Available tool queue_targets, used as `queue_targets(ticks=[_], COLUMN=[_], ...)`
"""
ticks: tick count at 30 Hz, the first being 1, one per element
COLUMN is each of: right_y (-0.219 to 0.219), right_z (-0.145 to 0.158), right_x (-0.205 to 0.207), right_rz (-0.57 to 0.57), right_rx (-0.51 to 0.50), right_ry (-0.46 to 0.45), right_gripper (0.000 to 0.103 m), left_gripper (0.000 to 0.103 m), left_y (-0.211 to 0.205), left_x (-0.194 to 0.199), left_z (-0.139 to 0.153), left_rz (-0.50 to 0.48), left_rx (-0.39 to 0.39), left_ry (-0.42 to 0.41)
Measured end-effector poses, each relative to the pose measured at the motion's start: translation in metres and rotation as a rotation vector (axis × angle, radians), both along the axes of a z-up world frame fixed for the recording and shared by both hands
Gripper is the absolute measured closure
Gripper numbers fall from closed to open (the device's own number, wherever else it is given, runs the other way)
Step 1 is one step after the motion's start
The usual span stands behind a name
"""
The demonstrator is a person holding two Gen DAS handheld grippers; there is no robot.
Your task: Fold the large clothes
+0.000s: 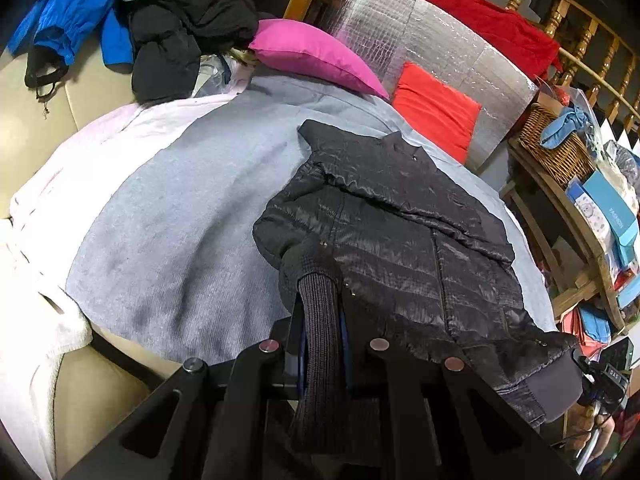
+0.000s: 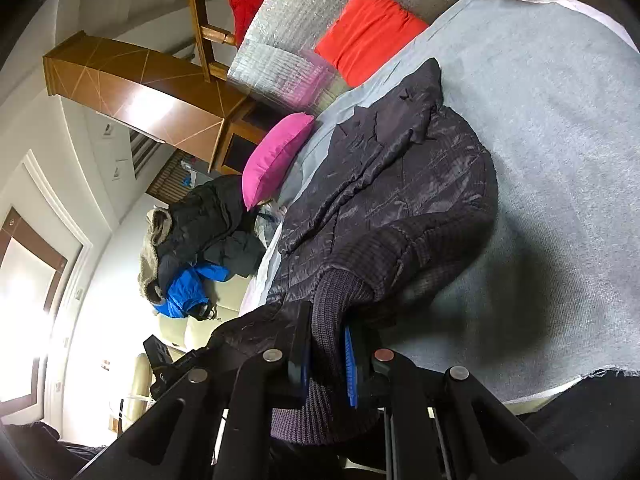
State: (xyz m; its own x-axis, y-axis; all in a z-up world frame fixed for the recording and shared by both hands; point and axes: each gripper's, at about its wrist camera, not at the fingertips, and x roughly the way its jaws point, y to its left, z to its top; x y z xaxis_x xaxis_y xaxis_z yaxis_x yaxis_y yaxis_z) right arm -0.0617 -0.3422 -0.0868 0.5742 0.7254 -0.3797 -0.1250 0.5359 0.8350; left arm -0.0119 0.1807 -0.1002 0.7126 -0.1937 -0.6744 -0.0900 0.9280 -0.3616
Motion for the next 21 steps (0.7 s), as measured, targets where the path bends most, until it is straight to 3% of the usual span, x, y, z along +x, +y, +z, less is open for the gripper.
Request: queue_targets(ticks=[21], right_y=[0.0041], right_z=[0.0012], right_x=[0.0028], right_rz=[0.000], right_rx=[0.007], right_ry=[-0.002], right_gripper=[0.088], left_gripper=[0.089], left_y=[-0.0044], left_x=[-0.0010], left_z=[0.0000], left_rz=[0.003], left_rx=[0.013], left_ry=[-0.002])
